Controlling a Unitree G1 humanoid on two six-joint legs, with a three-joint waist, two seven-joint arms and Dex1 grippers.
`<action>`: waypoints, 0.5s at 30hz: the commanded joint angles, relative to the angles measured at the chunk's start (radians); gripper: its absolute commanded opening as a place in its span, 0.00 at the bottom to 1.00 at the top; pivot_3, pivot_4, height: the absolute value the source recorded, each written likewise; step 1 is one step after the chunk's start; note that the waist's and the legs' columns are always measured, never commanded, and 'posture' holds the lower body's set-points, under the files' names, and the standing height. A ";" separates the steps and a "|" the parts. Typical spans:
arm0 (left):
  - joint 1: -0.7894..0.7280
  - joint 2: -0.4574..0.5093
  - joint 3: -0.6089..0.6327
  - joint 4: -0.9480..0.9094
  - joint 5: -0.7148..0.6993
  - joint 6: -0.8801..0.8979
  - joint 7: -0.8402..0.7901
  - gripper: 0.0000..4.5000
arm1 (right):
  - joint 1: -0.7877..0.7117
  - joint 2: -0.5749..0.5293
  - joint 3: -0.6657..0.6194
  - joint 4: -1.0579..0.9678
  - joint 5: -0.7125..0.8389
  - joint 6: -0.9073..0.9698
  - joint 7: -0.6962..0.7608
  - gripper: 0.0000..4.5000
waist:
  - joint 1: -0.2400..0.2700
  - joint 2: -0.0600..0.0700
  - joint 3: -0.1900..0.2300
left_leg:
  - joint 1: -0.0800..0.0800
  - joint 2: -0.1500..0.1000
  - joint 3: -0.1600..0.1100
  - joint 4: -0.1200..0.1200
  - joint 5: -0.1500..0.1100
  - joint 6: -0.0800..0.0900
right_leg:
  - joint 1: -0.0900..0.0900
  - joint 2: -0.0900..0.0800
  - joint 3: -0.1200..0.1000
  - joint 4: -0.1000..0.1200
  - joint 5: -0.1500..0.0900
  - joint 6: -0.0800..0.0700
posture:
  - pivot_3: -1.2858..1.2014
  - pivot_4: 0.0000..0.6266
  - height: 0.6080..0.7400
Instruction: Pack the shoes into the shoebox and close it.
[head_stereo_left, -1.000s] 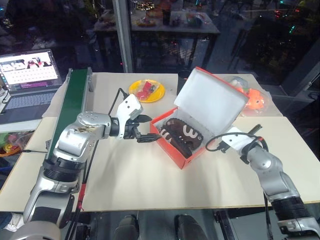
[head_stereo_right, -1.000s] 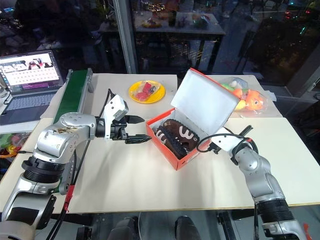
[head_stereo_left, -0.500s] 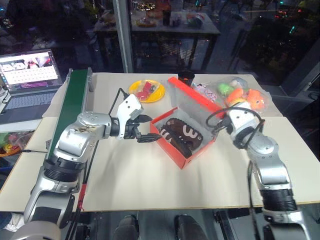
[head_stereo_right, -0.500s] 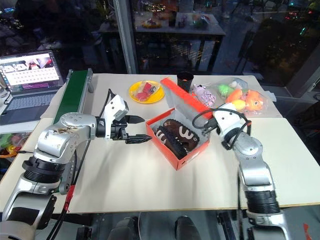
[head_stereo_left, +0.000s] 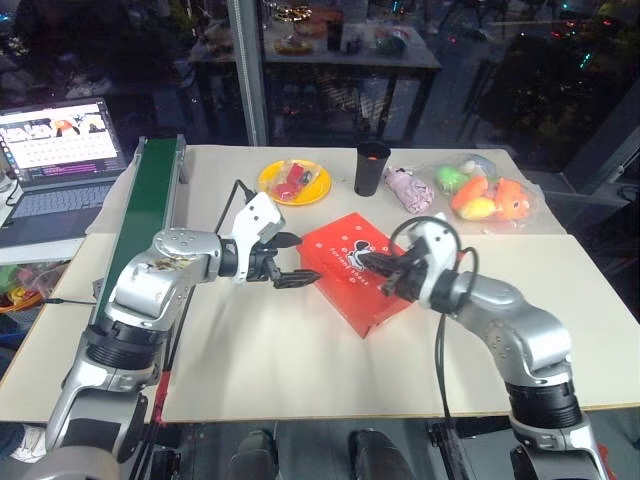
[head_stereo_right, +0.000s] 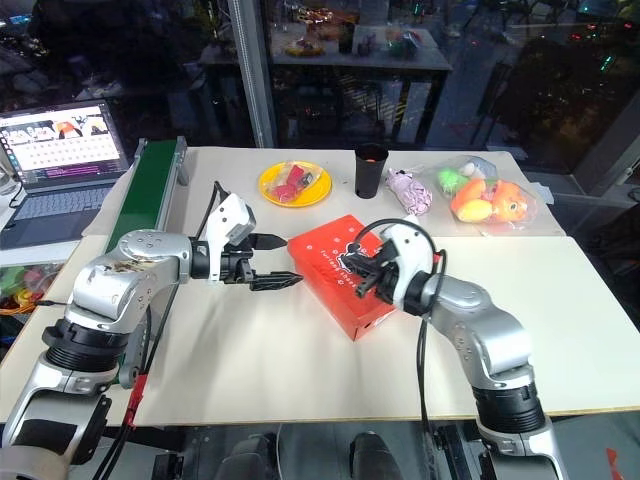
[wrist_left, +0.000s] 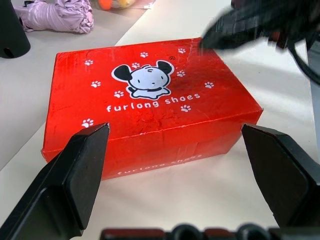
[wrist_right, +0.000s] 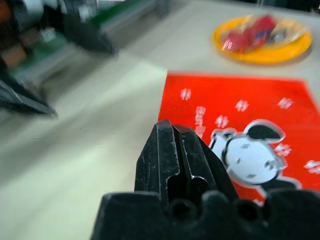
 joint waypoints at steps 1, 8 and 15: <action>0.008 0.006 0.025 -0.036 -0.006 -0.005 0.013 1.00 | -0.079 0.018 0.081 0.178 -0.145 -0.145 -0.027 0.01 | -0.001 0.000 0.000 | 0.000 0.000 0.000 0.000 0.000 0.000 | 0.000 0.000 0.000 0.000 0.000 0.000 | 0.52 0.24 0.97; 0.025 -0.011 0.027 -0.054 -0.012 0.000 0.038 1.00 | -0.140 0.066 0.173 0.549 -0.274 -0.308 0.038 0.01 | 0.000 -0.001 0.000 | -0.001 0.000 0.000 0.000 0.000 0.000 | 0.000 0.000 0.000 0.000 0.000 0.001 | 0.52 0.24 0.97; 0.055 -0.024 0.029 -0.076 -0.013 0.003 0.063 1.00 | -0.083 0.059 0.144 0.600 -0.281 -0.352 0.070 0.17 | 0.001 -0.005 -0.005 | 0.011 0.000 0.000 0.000 -0.003 -0.004 | 0.010 0.000 0.000 0.000 -0.001 0.000 | 0.52 0.24 0.97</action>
